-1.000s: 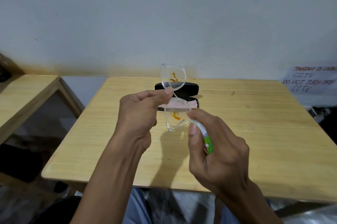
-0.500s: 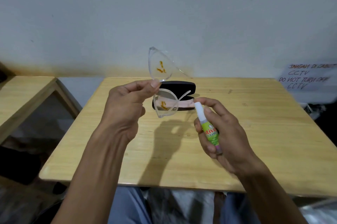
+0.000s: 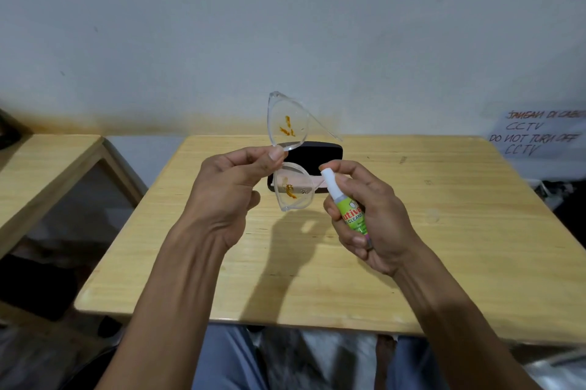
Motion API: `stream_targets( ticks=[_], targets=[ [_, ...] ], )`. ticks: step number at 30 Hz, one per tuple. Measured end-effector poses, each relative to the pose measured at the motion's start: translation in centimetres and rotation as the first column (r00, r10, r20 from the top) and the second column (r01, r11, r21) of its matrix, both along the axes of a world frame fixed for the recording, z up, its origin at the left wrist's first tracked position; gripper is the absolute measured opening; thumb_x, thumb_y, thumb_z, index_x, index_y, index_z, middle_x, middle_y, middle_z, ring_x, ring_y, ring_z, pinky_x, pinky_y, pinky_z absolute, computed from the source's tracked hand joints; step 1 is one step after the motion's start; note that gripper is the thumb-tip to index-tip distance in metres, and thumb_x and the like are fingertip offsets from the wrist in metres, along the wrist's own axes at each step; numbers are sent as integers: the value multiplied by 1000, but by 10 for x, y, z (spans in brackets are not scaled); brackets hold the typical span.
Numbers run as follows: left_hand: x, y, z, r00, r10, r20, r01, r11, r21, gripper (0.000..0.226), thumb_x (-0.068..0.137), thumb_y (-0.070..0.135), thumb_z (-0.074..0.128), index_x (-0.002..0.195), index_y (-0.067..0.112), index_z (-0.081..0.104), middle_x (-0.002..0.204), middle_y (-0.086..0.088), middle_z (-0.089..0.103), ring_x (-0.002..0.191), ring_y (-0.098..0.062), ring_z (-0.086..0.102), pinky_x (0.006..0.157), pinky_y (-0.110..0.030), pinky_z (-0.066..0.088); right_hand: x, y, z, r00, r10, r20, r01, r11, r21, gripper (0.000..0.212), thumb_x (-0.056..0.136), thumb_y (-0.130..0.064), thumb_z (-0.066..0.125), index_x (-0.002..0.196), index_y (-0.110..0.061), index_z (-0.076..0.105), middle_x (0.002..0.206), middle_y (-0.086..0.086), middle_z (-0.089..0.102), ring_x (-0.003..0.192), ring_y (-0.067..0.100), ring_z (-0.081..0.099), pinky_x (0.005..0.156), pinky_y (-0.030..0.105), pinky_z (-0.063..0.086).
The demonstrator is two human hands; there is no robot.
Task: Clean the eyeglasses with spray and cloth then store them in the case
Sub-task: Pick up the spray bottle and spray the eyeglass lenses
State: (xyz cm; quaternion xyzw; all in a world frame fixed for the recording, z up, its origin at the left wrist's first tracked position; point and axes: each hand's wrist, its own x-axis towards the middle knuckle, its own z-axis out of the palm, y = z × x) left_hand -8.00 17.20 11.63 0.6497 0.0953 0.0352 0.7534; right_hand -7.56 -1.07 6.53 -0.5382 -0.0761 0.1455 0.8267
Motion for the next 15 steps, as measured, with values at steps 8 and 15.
stream_targets(
  ticks=[8,15],
  targets=[
    [-2,0,-1,1000,-14,1,14,1000,8,8,76,19,75,77,11,74,90,-8,67,46,1,45,53,-30,20,-1,1,4,992,-122,-10,122,992,44,23,105,-20,43,115,-24,63,68,7,52,31,11,28,36,15,20],
    [-5,-2,-4,998,-57,-3,57,998,11,25,63,27,76,80,9,74,67,2,63,45,-1,43,54,-30,21,9,5,27,997,-78,31,72,984,160,21,105,-20,42,113,-23,61,67,7,50,29,10,28,36,16,19]
  ],
)
